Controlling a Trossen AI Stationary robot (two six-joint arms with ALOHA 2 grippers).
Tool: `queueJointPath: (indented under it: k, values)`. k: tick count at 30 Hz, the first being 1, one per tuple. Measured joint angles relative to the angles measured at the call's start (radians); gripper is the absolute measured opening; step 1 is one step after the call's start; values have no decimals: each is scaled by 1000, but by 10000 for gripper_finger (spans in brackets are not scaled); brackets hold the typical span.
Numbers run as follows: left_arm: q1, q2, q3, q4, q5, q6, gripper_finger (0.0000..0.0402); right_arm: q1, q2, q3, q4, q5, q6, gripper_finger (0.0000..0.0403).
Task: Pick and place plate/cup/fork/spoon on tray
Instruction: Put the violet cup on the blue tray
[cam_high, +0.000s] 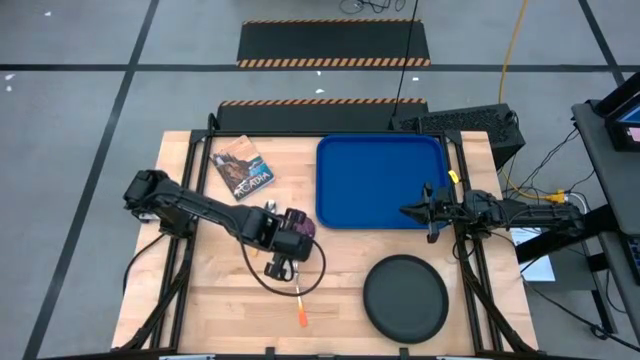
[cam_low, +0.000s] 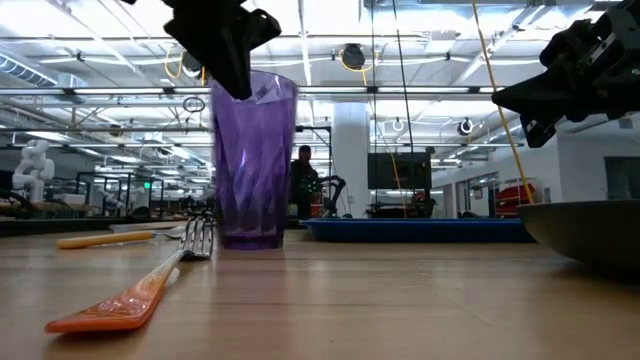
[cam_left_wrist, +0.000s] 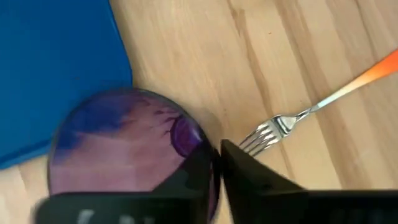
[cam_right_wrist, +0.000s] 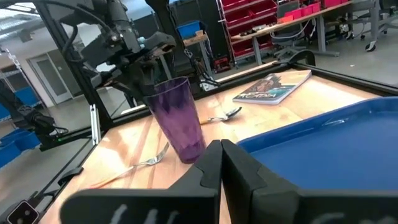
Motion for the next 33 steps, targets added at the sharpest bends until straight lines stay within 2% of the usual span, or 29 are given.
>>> queueJointPath:
  k: [7, 11, 19, 23, 28, 33]
  values:
    - [33, 0, 15, -13, -4, 64, 22, 0, 3, 0, 0, 0, 0, 0]
    - [54, 0, 106, -82, 22, 83, 9, 0, 3, 0, 0, 1, 0, 0]
    - [91, -1, 314, -184, 21, 150, 18, 0, 3, 0, 0, 1, 0, 0]
    - [116, -1, 399, -204, 22, 195, 8, 0, 3, 0, 0, 0, 0, 0]
    - [152, -1, 492, -217, 9, 262, 21, 0, 3, 0, -2, -1, 0, 0]
    - [194, -2, 554, -209, 8, 318, 8, 0, 14, 0, -8, -2, 11, 0]
